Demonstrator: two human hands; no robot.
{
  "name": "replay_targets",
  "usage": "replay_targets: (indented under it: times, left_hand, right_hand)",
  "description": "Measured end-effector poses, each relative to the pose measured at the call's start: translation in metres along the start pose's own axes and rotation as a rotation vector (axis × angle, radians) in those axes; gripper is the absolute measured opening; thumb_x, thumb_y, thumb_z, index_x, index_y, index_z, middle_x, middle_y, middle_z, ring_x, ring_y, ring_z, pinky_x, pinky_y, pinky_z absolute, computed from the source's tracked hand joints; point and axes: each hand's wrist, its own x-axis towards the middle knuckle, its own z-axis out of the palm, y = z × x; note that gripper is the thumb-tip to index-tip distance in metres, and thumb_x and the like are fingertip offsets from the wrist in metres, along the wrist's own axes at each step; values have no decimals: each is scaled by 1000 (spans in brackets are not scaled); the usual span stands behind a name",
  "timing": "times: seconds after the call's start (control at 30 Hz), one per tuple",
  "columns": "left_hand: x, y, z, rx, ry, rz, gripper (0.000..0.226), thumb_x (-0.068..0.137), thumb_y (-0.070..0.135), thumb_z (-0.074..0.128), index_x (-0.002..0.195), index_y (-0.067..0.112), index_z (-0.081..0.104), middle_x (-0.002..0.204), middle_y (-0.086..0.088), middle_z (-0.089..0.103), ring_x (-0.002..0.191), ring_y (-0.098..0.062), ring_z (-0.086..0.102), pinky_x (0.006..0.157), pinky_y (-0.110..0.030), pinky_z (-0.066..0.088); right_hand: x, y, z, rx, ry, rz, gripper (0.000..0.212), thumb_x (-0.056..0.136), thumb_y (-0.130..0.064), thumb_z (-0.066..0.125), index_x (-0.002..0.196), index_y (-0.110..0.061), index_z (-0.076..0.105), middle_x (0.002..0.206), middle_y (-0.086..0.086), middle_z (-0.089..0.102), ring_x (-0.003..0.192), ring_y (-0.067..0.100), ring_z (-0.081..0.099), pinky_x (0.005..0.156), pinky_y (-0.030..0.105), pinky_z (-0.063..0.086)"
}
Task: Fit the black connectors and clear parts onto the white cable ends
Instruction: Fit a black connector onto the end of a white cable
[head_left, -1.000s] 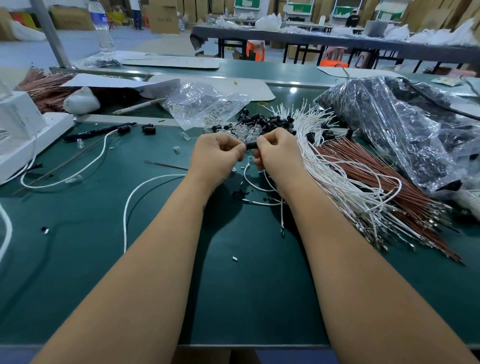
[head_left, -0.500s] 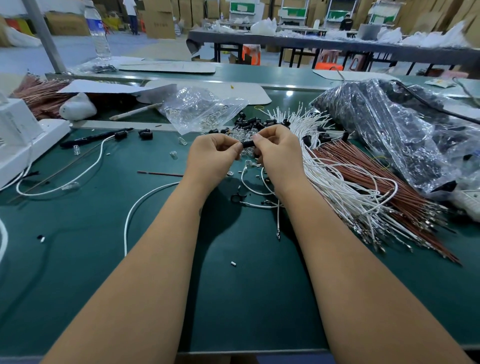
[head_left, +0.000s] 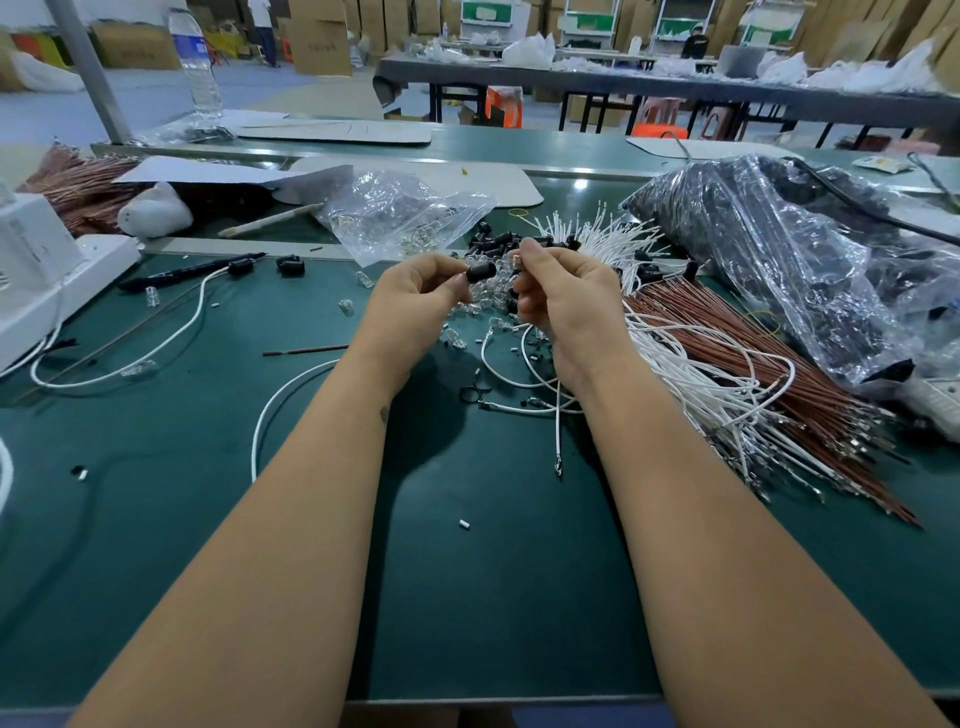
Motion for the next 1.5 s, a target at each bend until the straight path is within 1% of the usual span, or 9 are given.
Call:
replay_targets:
  times: [0.07, 0.2, 0.43, 0.63, 0.77, 0.9, 1.1, 1.23, 1.5]
  left_hand:
    - [0, 0, 0, -26, -32, 3, 19, 95, 8, 55, 84, 21, 65, 70, 9, 64, 66, 2, 55, 71, -8, 43]
    - [-1, 0, 1, -37, -51, 5, 18, 94, 8, 54, 83, 19, 64, 67, 11, 64, 68, -4, 52, 70, -11, 42]
    - [-4, 3, 3, -20, -8, 15, 18, 93, 5, 57, 81, 18, 64, 66, 0, 60, 60, -5, 53, 67, -14, 45]
    - [-4, 3, 3, 47, 20, -10, 16, 92, 9, 60, 81, 19, 65, 65, 2, 61, 63, -10, 51, 65, -20, 43]
    - [-5, 3, 5, 83, 32, 6, 10, 92, 9, 59, 86, 14, 66, 67, 0, 61, 67, -14, 52, 65, -19, 43]
    - [-5, 5, 6, 99, 37, 24, 10, 92, 9, 59, 87, 13, 66, 70, -4, 61, 69, -15, 52, 69, -24, 43]
    - [-8, 6, 8, 145, 19, 47, 9, 91, 9, 59, 89, 10, 68, 71, -3, 63, 63, -10, 51, 62, -17, 42]
    - [-9, 5, 7, 145, 23, 89, 6, 89, 7, 63, 90, 5, 69, 77, -12, 67, 69, -14, 56, 67, -24, 47]
    - [-11, 5, 9, 47, 26, 62, 13, 88, 6, 65, 76, 11, 67, 63, -2, 63, 62, -12, 56, 68, -25, 47]
  right_hand:
    - [-1, 0, 0, -1, -12, 10, 19, 92, -16, 64, 74, -9, 66, 56, 0, 60, 44, 9, 49, 47, 20, 44]
    - [-2, 0, 1, -2, -6, 12, 14, 90, -9, 65, 76, -11, 66, 57, 0, 60, 45, 9, 50, 48, 22, 46]
    - [-1, 0, -2, -37, 0, -21, 16, 89, -11, 66, 74, -11, 62, 54, -2, 60, 43, 10, 50, 46, 22, 45]
    - [0, 0, -1, -69, 12, -63, 17, 89, -10, 65, 72, -11, 62, 52, -4, 58, 43, 9, 48, 45, 21, 43]
    - [-2, 1, 0, -141, -3, -75, 16, 90, -9, 64, 75, -8, 62, 53, -3, 58, 43, 8, 48, 44, 19, 42]
    - [-3, 0, -1, -158, 15, -66, 15, 90, -9, 64, 75, -7, 62, 53, -3, 57, 43, 7, 48, 45, 18, 42]
    - [-3, 2, 0, -229, -1, -89, 15, 89, -9, 67, 75, -8, 62, 57, 1, 59, 44, 9, 50, 46, 19, 44]
    - [-1, 5, -2, -190, 5, -24, 17, 89, -12, 68, 73, -8, 62, 60, 4, 61, 45, 9, 53, 47, 19, 46]
    - [0, 10, -7, -15, -87, 54, 19, 91, -14, 65, 74, -8, 59, 60, 4, 61, 45, 11, 55, 49, 23, 49]
